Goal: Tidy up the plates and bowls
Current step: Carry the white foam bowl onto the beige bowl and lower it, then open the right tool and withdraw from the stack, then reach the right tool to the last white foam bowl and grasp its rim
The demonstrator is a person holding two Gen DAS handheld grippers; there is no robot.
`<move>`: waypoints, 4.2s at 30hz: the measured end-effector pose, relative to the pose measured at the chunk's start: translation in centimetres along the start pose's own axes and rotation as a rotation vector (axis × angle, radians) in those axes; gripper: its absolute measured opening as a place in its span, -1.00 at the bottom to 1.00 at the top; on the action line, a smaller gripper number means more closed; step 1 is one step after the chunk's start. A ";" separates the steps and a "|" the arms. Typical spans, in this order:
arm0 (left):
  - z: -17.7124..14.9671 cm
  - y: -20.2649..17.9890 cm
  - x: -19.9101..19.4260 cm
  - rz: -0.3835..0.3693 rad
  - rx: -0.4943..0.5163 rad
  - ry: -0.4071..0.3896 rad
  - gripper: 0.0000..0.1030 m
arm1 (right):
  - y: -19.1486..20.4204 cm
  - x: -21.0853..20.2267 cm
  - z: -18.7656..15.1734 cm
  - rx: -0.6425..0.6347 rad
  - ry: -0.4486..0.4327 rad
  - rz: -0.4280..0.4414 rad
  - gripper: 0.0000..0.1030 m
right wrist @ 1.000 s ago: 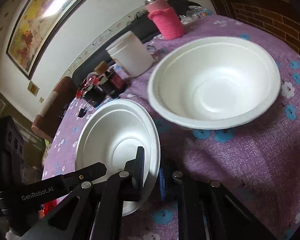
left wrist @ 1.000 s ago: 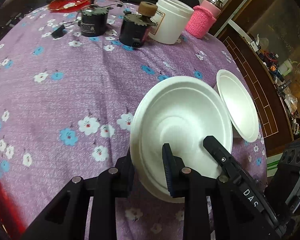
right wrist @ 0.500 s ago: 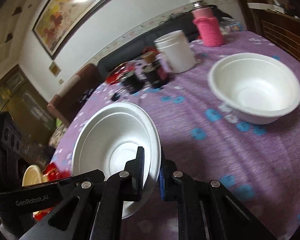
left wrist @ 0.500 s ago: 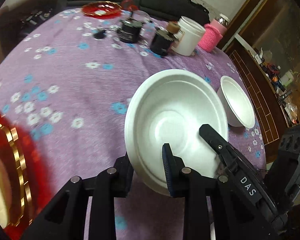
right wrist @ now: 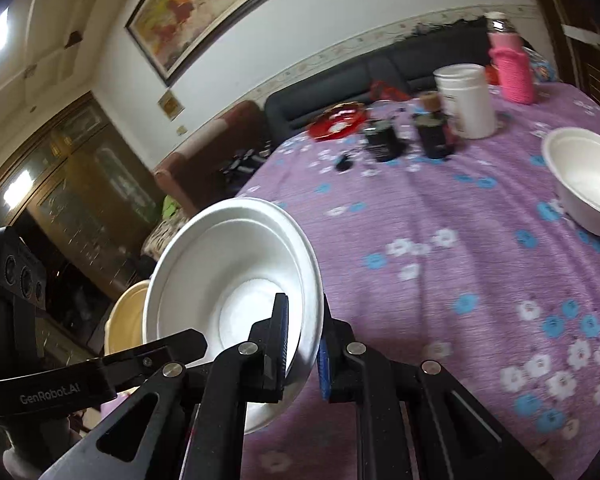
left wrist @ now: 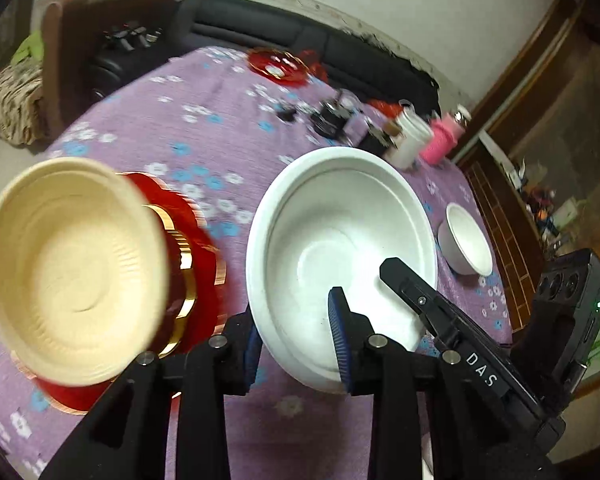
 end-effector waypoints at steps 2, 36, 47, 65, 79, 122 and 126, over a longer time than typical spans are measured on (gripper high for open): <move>0.0 1.2 -1.4 0.006 -0.024 -0.025 -0.44 | 2.1 0.2 -0.3 -0.034 0.006 0.017 -0.72; 1.1 13.4 -8.4 0.259 -0.045 -0.196 -0.36 | 16.7 5.7 -4.1 -0.248 0.143 0.047 -0.66; 1.0 15.1 -9.2 0.320 -0.060 -0.217 -0.01 | 15.0 9.6 -7.1 -0.235 0.252 -0.010 -0.65; 0.8 16.6 -11.3 0.264 -0.148 -0.262 0.18 | 15.0 8.4 -5.0 -0.275 0.112 -0.065 0.38; 0.5 14.9 -12.0 0.209 -0.150 -0.272 0.37 | 8.9 3.9 -1.8 -0.159 0.019 -0.145 0.47; 4.1 -20.5 15.9 -0.058 0.347 0.136 0.56 | -30.1 -10.6 10.1 0.222 -0.227 -0.808 0.47; 3.2 -22.0 20.5 -0.071 0.324 0.211 0.55 | -31.0 -9.4 9.2 0.270 -0.182 -0.753 0.46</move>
Point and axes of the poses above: each gripper's, at about its wrist camera, not at the fingertips, and x roughly the way its jaws point, y to its left, z to its top, the point moved 8 cm from there along x, roughly the way its jaws point, and after that the axes turned 4 degrees about -y, right-handed, at the moved point
